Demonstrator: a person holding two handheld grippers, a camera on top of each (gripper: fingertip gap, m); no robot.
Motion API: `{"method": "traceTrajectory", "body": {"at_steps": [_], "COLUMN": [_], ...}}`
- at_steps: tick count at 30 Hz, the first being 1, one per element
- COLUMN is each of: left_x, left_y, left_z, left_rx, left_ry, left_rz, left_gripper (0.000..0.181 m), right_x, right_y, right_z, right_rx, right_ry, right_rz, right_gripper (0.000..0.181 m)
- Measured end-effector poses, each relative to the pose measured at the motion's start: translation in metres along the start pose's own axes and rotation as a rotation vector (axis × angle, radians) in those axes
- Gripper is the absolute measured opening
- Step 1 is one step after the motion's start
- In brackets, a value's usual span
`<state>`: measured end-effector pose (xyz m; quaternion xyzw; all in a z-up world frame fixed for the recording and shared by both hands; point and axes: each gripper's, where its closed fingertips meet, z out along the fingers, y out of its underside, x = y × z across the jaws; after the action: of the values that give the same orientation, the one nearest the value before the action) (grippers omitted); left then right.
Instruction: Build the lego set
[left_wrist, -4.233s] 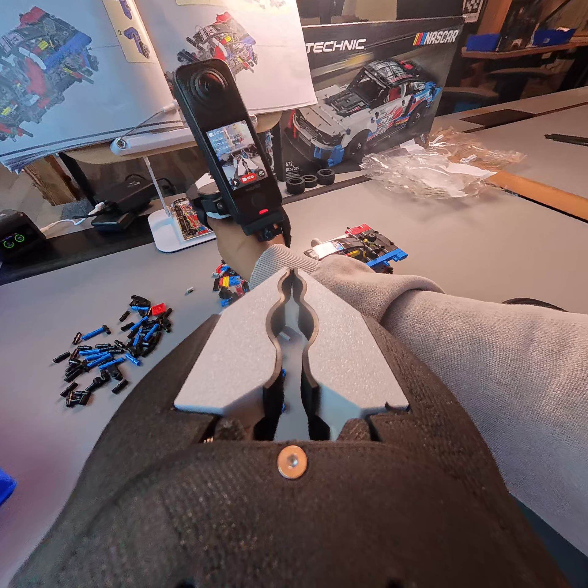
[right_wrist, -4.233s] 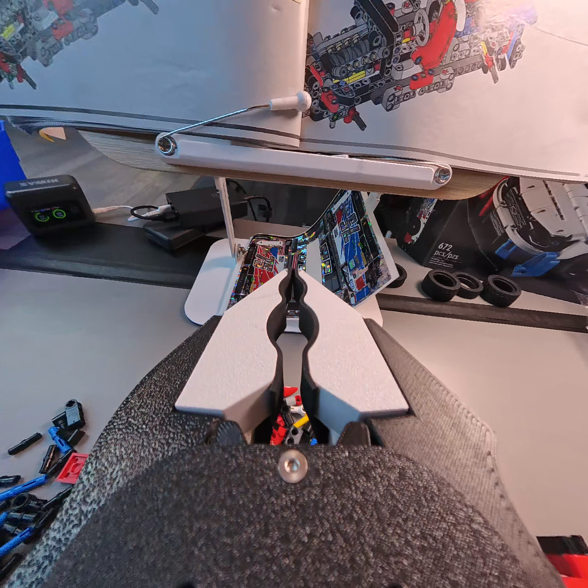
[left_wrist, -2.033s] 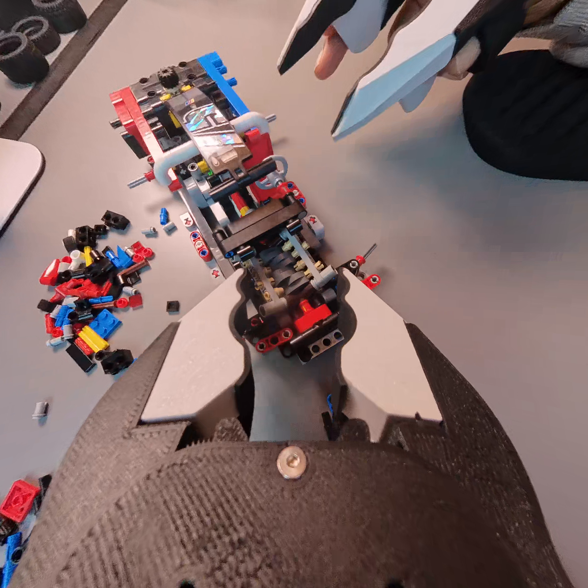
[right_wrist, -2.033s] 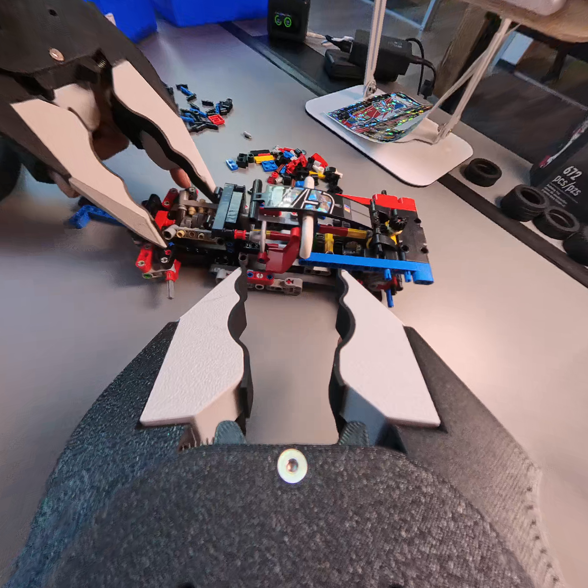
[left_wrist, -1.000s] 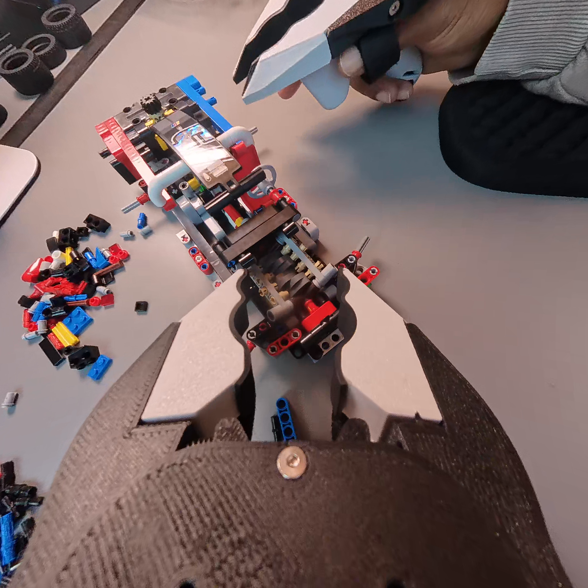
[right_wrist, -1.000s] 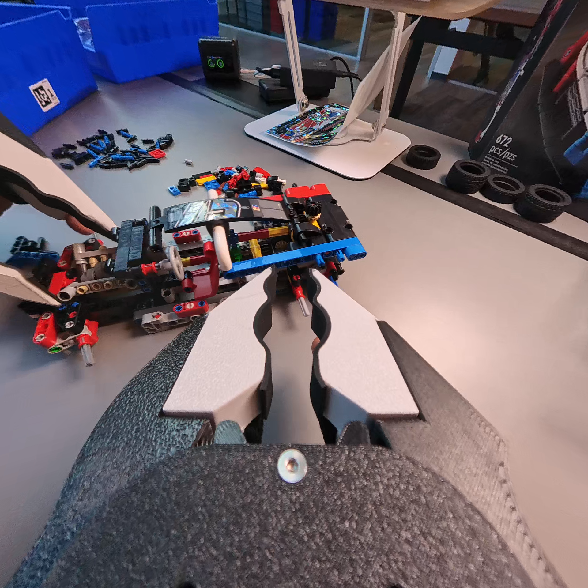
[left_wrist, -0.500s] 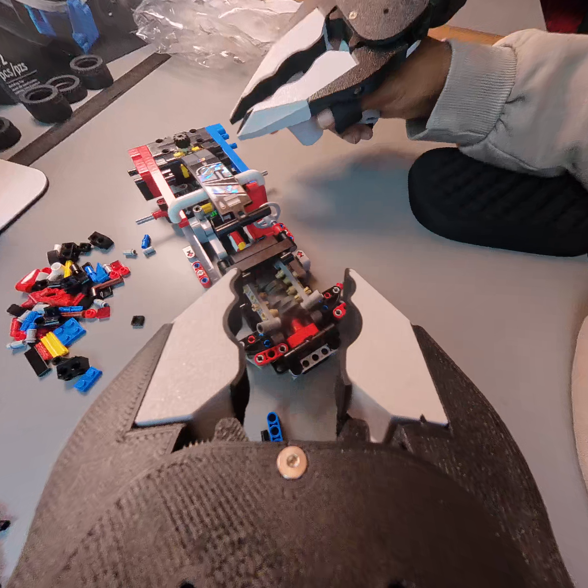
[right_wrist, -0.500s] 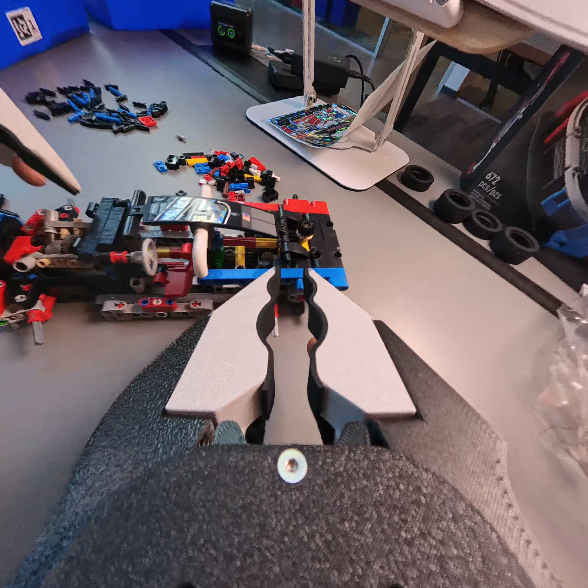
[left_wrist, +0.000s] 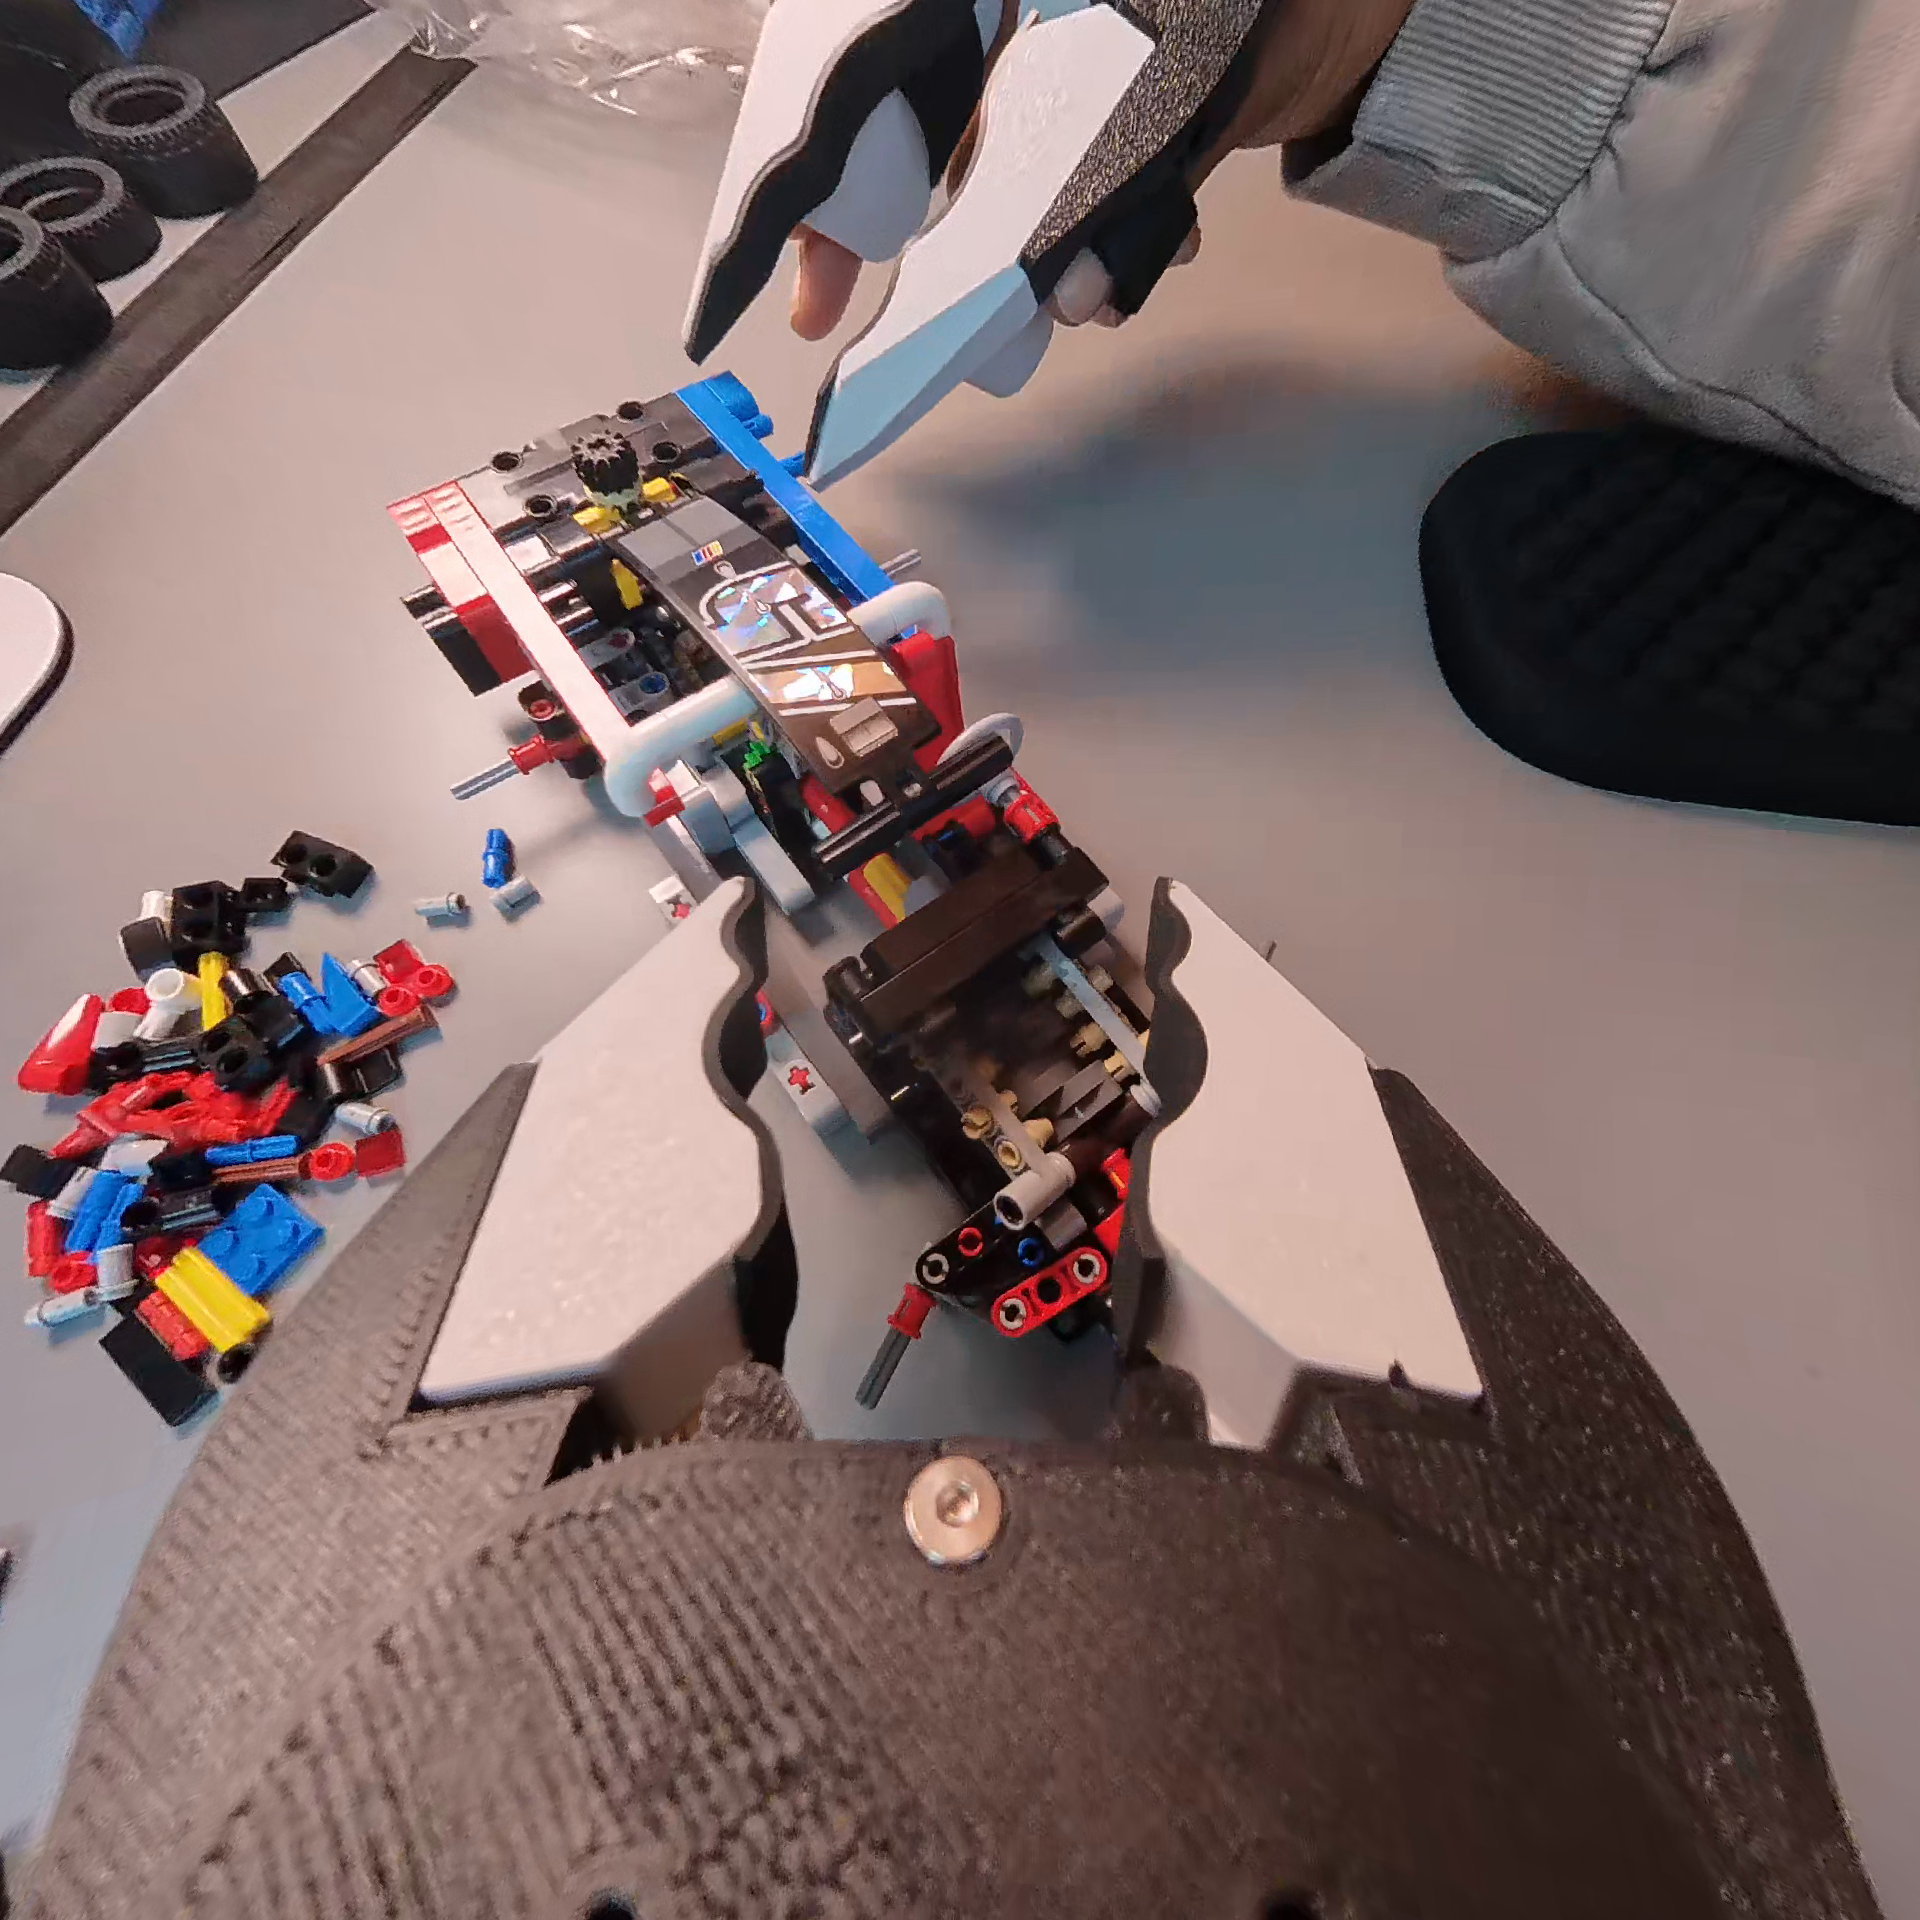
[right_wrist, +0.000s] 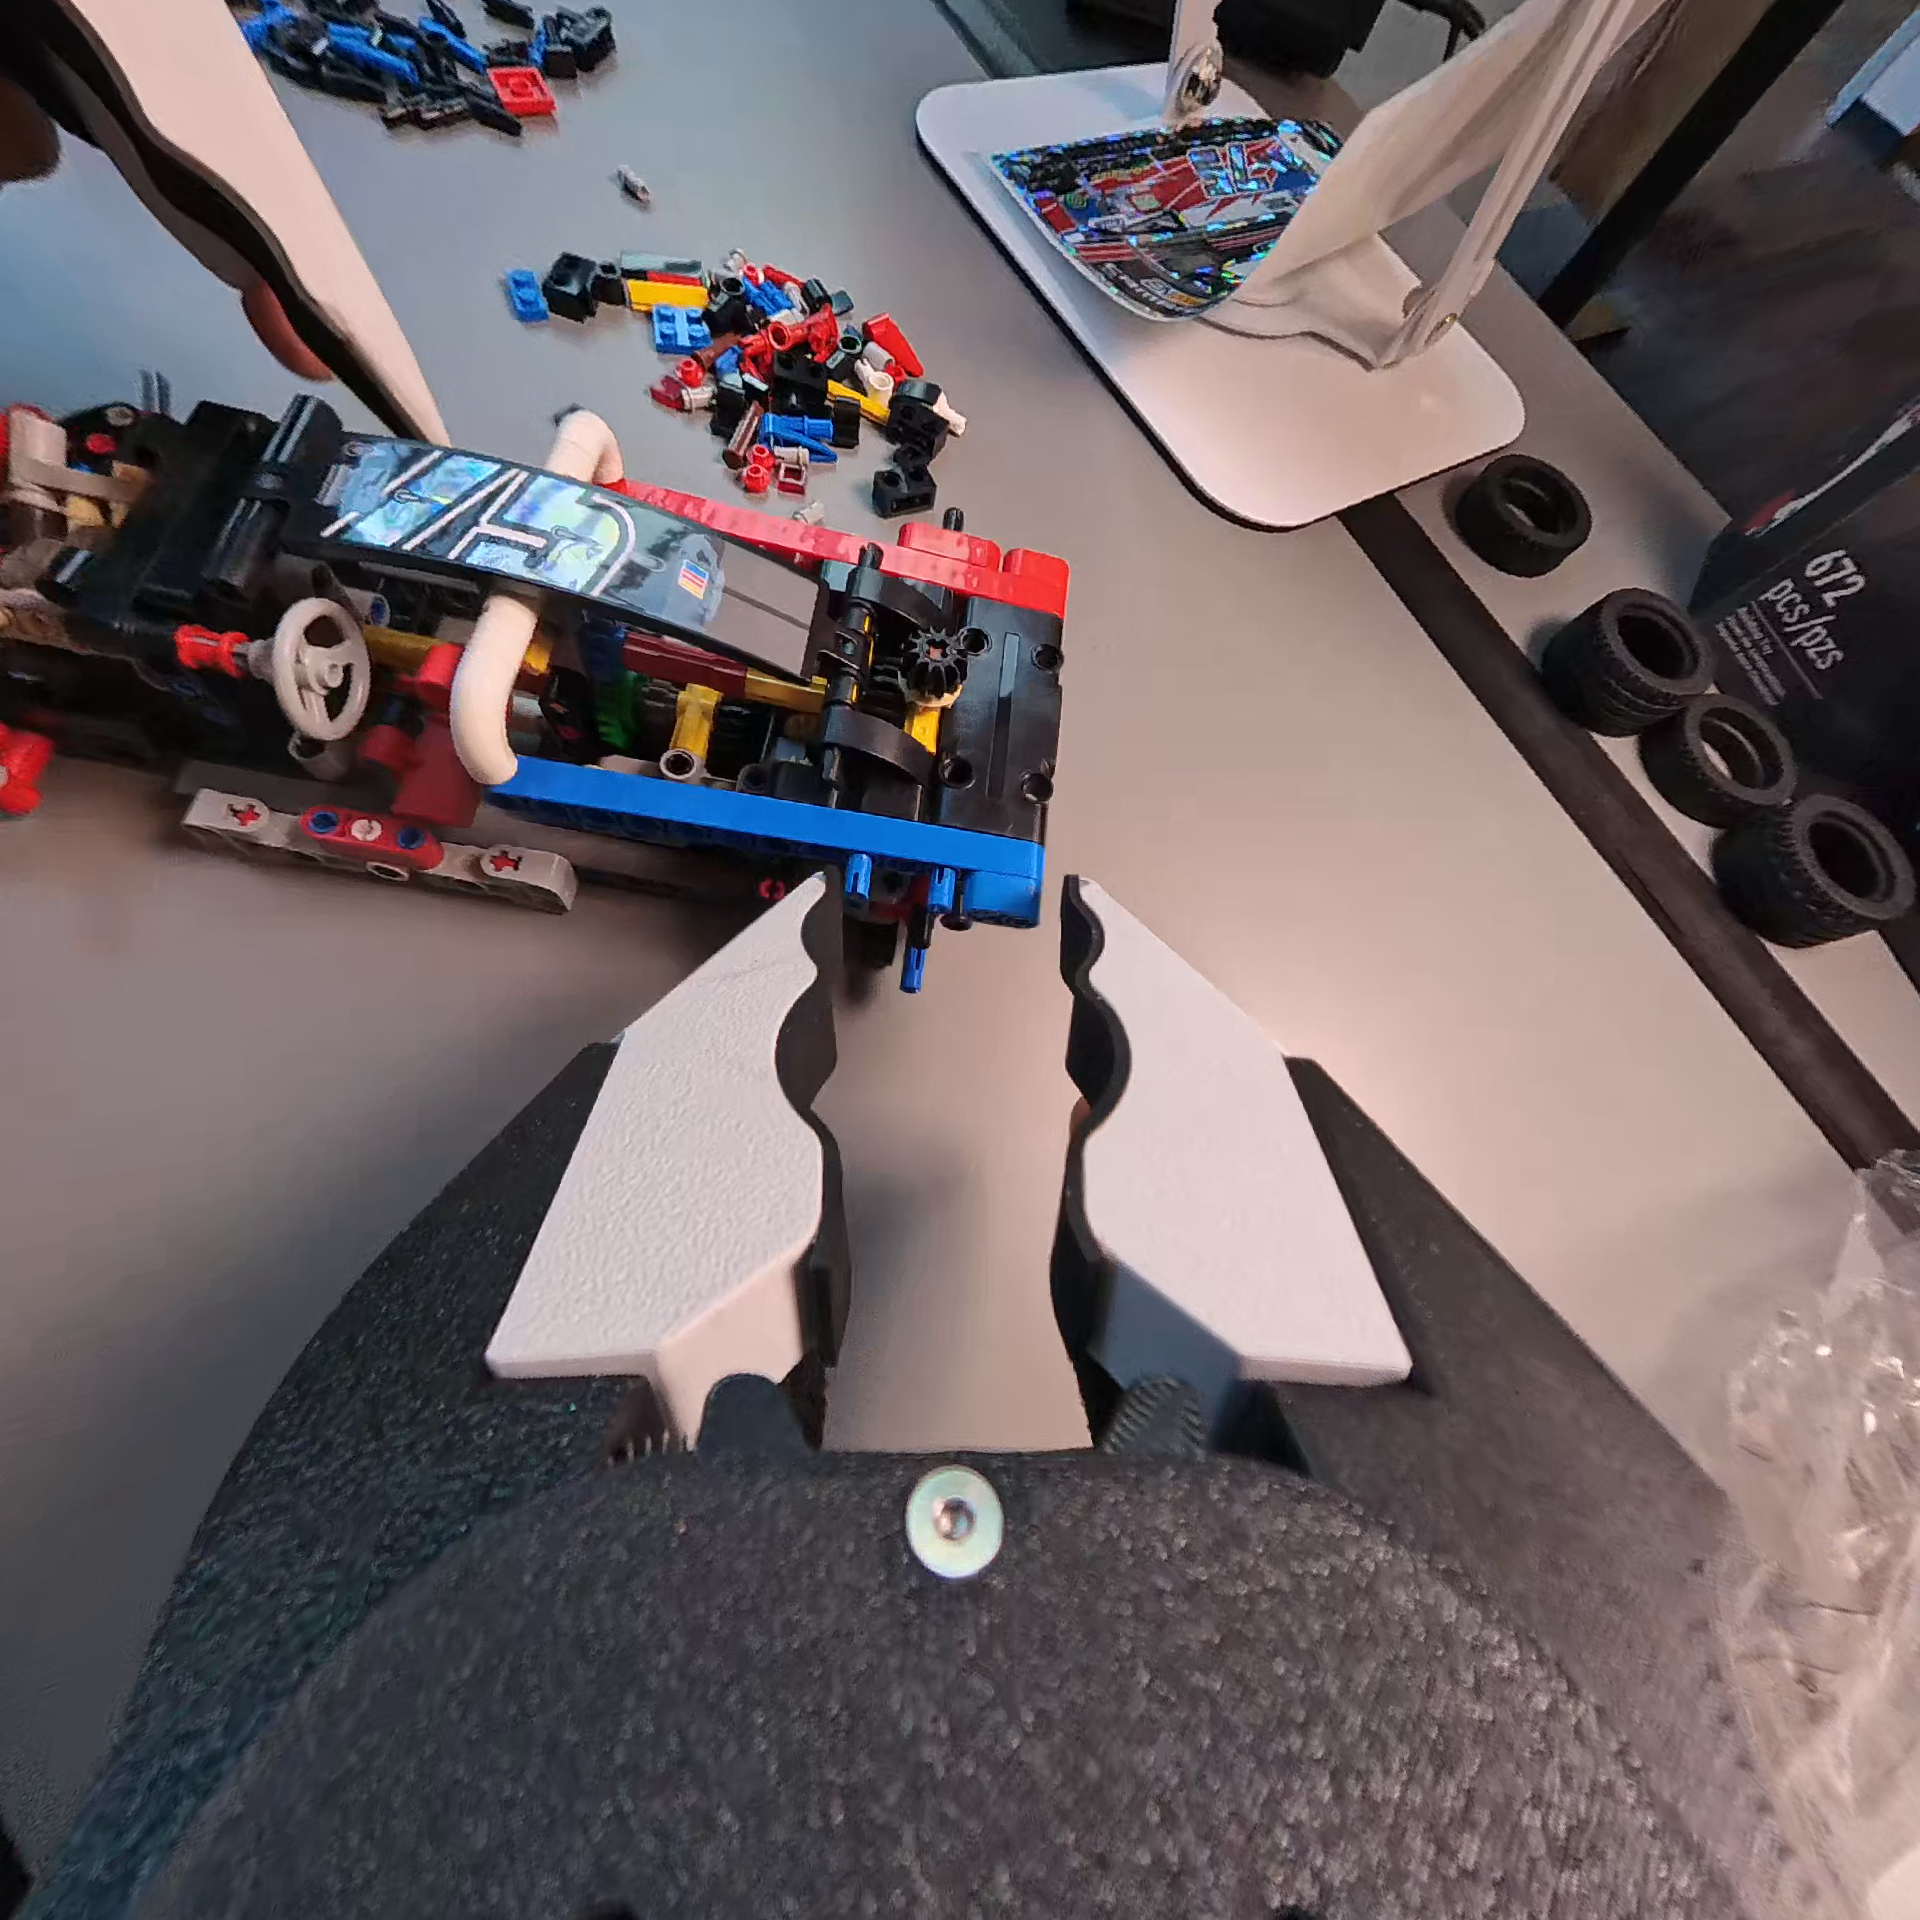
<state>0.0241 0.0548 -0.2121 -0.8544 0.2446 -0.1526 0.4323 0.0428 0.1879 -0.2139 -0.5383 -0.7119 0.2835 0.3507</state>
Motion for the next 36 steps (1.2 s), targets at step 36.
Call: {"method": "traceTrajectory", "body": {"at_steps": [36], "left_x": [0.008], "left_y": [0.021], "left_z": [0.004], "left_rx": [-0.040], "left_ry": [0.002], "left_rz": [-0.052], "left_gripper": [0.062], "right_x": [0.004], "right_y": [-0.006], "right_z": [0.008], "right_rx": [-0.030], "right_ry": [0.050], "right_rz": [0.167], "right_gripper": [0.000]}}
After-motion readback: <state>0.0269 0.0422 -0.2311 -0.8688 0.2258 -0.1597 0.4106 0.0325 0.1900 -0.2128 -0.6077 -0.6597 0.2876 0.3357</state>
